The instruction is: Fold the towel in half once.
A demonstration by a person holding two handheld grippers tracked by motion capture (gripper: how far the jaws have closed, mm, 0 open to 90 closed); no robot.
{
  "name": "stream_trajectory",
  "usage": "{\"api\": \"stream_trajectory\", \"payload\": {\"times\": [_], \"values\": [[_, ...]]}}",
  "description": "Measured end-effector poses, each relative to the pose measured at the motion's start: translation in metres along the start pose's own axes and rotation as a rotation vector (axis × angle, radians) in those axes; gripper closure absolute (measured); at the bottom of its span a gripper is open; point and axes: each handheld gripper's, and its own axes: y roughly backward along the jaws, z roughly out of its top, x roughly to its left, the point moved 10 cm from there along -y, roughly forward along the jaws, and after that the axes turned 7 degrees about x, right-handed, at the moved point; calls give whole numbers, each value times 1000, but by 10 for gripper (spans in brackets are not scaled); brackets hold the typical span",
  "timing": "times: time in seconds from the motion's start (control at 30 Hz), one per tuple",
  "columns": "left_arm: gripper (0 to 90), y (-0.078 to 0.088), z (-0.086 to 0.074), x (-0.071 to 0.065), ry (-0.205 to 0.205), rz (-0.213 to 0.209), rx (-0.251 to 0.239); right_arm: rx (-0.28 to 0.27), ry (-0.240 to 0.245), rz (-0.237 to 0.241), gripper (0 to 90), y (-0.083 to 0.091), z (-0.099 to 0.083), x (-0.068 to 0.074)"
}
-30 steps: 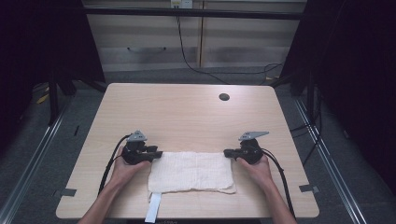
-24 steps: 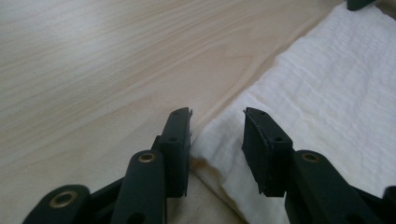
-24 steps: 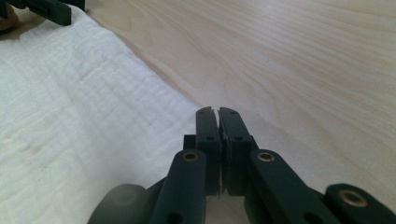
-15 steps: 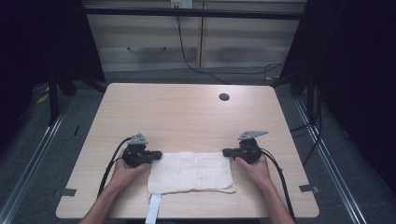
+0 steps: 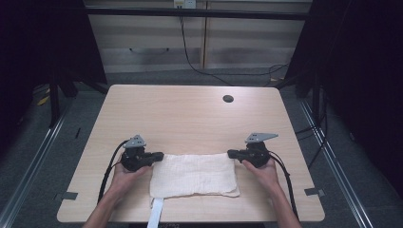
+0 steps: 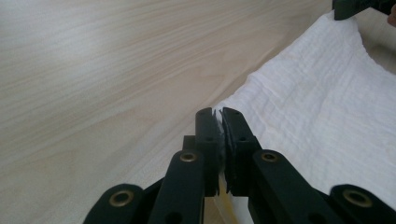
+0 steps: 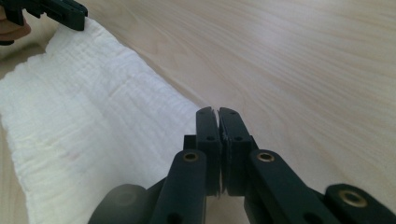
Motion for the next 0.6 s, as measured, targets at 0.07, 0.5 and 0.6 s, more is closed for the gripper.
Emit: {"api": "stream_trajectory", "payload": {"times": [0.07, 0.5, 0.6], "values": [[860, 3, 5, -1, 2, -10, -23, -13, 3, -2, 877, 4, 3, 2], [859, 22, 43, 8, 25, 12, -120, -22, 54, -25, 877, 13, 32, -3], [859, 28, 55, 9, 28, 8, -154, -29, 61, -37, 877, 18, 46, -9]]}}
